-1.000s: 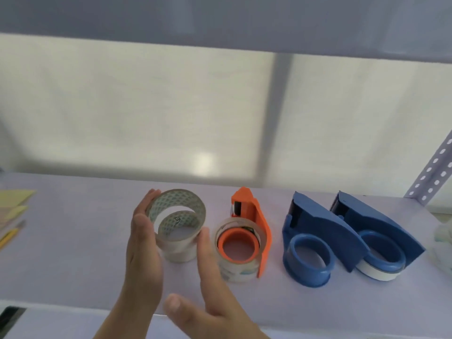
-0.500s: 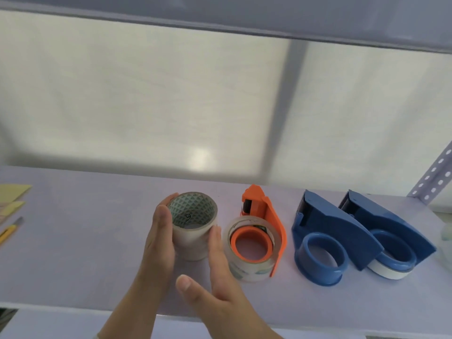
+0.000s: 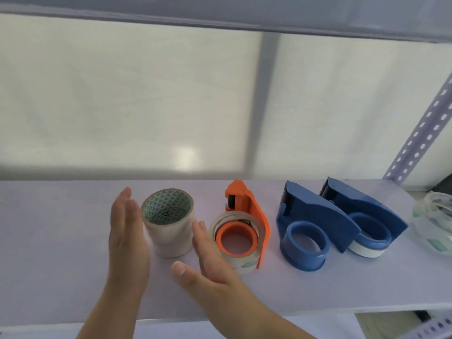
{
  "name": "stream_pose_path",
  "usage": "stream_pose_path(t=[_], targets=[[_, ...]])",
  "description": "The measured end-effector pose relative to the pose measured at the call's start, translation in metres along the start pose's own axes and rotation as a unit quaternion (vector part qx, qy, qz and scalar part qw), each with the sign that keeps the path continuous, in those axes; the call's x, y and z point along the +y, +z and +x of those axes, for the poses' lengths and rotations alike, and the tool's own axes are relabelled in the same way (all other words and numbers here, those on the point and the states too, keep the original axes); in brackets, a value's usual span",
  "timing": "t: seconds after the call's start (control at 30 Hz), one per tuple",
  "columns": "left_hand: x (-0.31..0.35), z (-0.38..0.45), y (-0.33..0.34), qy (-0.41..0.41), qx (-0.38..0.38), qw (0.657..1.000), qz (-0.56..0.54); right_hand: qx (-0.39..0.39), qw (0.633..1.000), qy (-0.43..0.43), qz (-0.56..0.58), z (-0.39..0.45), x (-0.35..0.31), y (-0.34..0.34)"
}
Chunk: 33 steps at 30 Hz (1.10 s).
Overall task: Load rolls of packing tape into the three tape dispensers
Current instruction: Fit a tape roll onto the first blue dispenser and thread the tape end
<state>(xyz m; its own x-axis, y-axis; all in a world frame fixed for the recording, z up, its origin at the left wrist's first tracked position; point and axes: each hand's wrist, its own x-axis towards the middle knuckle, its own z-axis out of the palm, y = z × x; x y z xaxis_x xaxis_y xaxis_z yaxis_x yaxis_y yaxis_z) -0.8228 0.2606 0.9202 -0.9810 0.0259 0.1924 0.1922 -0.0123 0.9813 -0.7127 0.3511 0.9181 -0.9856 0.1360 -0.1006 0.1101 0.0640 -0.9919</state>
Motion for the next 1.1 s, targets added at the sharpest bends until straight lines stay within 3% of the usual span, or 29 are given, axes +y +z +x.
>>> stream_pose_path(t=[0.1, 0.17, 0.33, 0.43, 0.5, 0.67, 0.73, 0.83, 1.1], targets=[[0.01, -0.006, 0.009, 0.12, 0.011, 0.991, 0.066, 0.015, 0.995, 0.055, 0.08, -0.022, -0.007, -0.025], [0.028, -0.024, 0.028, 0.159, -0.049, 0.986, 0.023, 0.036, 0.99, 0.062, 0.118, -0.037, -0.009, -0.048], [0.05, -0.069, 0.1, 0.067, -0.221, 0.967, -0.105, 0.157, 0.956, -0.016, 0.247, -0.074, -0.022, -0.117], [0.054, -0.084, 0.157, -0.091, -0.271, 0.949, -0.132, 0.285, 0.922, -0.066, 0.255, -0.107, -0.024, -0.164], [0.051, -0.11, 0.19, -0.086, -0.373, 0.916, -0.124, 0.359, 0.9, -0.087, 0.233, -0.129, -0.019, -0.194], [0.06, -0.185, 0.238, -0.088, -0.51, 0.842, -0.151, 0.509, 0.84, -0.111, 0.152, -0.168, -0.004, -0.251], [0.064, -0.199, 0.254, -0.099, -0.534, 0.824, -0.164, 0.533, 0.833, -0.094, 0.118, -0.178, 0.006, -0.271], [0.065, -0.211, 0.295, -0.088, -0.534, 0.829, -0.138, 0.544, 0.836, -0.041, 0.061, -0.183, 0.016, -0.297], [0.044, -0.236, 0.368, 0.026, -0.528, 0.845, 0.08, 0.488, 0.867, 0.05, -0.09, -0.176, 0.032, -0.342]])
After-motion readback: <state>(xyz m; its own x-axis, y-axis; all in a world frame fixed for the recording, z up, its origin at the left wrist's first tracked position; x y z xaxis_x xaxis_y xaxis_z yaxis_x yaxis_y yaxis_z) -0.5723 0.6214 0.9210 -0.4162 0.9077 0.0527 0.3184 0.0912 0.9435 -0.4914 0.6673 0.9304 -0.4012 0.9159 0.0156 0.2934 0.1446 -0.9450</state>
